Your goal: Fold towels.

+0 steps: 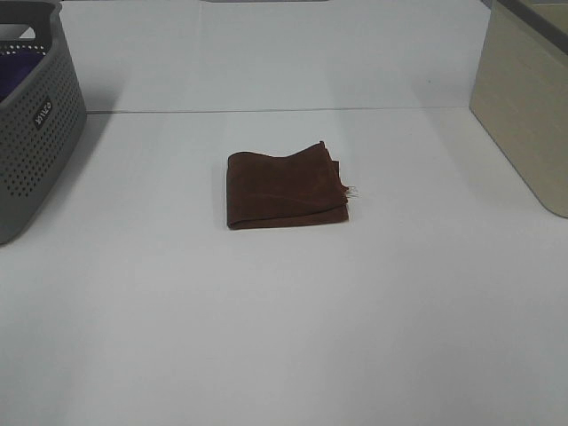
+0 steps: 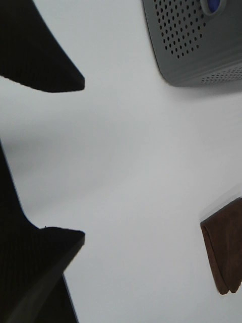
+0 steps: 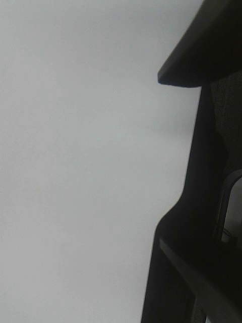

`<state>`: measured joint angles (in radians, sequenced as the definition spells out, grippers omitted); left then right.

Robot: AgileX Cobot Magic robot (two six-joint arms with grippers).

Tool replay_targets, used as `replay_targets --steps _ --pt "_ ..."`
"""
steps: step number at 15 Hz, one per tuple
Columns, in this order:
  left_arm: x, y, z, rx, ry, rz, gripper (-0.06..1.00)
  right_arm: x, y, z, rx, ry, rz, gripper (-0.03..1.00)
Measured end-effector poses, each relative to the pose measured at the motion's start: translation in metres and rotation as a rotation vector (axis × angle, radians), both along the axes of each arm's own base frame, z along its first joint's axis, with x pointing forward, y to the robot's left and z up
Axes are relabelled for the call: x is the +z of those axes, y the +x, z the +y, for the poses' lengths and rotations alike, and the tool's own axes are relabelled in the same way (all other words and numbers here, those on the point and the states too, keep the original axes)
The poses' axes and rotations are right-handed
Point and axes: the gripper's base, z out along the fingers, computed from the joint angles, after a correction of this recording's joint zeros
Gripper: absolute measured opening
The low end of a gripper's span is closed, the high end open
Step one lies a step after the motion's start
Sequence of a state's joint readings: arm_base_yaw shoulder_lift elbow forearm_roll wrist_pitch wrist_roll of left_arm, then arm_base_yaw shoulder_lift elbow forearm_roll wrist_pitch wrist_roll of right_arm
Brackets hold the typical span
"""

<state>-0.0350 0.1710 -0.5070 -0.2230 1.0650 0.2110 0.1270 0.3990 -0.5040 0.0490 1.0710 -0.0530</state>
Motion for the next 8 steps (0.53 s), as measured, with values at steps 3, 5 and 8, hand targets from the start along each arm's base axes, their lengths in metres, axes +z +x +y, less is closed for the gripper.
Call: replay_targets --steps 3,5,8 --pt "0.0 0.0 0.0 -0.003 0.005 -0.001 0.71 0.0001 -0.0002 0.0015 0.021 0.006 0.0 0.75" --pt "0.0 0.0 0.0 -0.009 0.012 -0.003 0.71 0.0002 -0.0004 0.0027 0.043 0.008 -0.002 0.75" --pt "0.0 0.0 0.0 -0.013 0.017 -0.005 0.71 0.0002 -0.0004 0.0027 0.044 0.008 -0.002 0.75"
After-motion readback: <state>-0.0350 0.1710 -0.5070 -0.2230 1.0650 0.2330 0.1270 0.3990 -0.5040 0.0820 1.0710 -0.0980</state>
